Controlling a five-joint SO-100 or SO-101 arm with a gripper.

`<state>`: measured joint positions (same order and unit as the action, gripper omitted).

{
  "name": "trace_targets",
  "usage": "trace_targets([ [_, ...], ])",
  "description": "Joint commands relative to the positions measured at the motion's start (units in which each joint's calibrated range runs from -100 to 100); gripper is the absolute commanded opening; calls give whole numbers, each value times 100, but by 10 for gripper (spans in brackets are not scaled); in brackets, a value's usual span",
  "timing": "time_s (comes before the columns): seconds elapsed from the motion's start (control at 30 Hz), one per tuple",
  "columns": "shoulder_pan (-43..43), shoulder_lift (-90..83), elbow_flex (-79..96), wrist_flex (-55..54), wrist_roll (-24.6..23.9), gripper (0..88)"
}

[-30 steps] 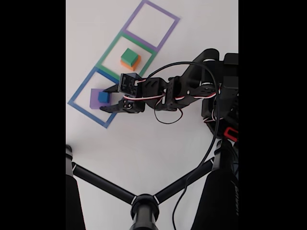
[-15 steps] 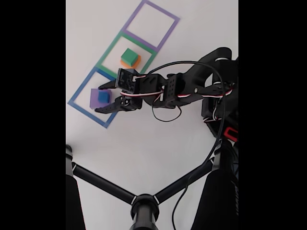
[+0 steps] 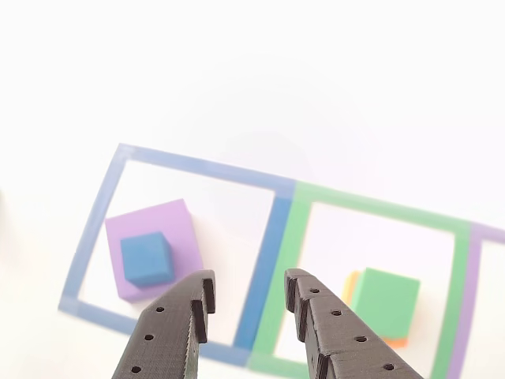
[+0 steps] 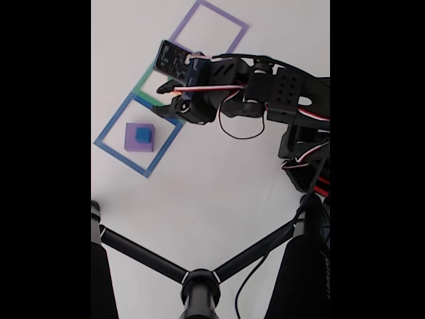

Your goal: Tower of hanoi

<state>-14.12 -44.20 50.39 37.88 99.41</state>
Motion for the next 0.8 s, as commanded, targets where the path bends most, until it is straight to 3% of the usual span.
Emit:
trace_targets([
  [0.0, 329, -373, -1512, 1969, 59, 29],
  [0.17, 722, -348, -3066, 3710, 59, 18],
  [0.4, 1173, -340, -4466, 5086, 59, 14],
  [0.77, 1479, -502, -4121, 5127, 59, 76],
])
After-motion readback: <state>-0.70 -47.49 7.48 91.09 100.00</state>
